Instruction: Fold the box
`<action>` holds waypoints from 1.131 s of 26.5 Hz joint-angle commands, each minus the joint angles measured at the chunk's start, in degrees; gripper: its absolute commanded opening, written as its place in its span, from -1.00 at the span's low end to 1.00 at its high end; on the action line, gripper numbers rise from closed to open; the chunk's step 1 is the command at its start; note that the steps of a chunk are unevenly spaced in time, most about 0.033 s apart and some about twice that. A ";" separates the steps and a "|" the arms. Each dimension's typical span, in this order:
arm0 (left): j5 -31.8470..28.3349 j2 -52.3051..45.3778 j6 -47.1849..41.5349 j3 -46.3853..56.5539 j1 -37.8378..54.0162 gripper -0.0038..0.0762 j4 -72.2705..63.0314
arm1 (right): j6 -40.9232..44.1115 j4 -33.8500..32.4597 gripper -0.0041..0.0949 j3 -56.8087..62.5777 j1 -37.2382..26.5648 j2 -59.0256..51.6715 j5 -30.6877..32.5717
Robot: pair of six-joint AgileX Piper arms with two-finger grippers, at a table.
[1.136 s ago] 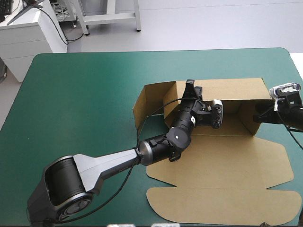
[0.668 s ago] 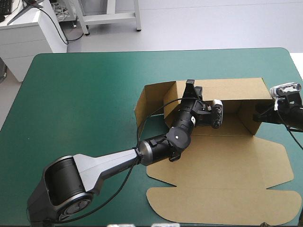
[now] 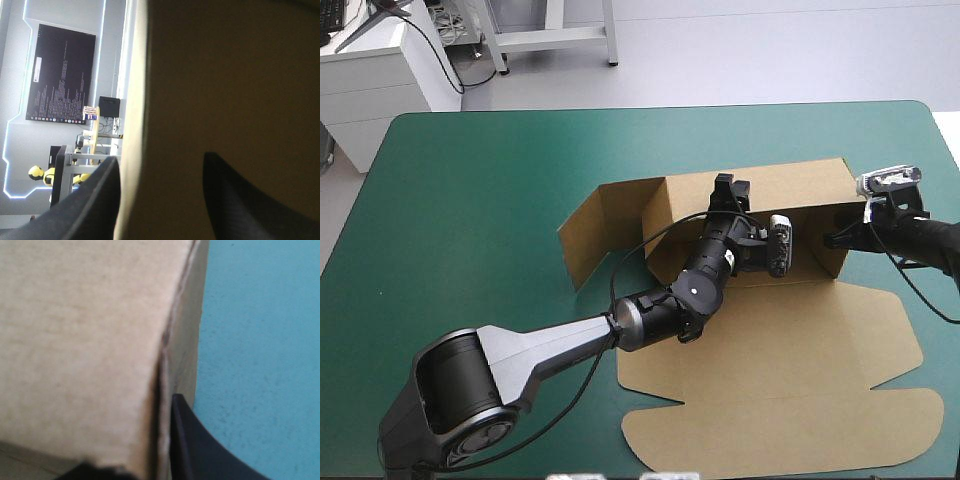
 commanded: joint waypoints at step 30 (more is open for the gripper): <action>12.49 -37.03 1.56 -1.32 14.88 -0.90 -22.77 | 44.37 -23.66 -0.91 -26.08 7.51 -0.89 25.52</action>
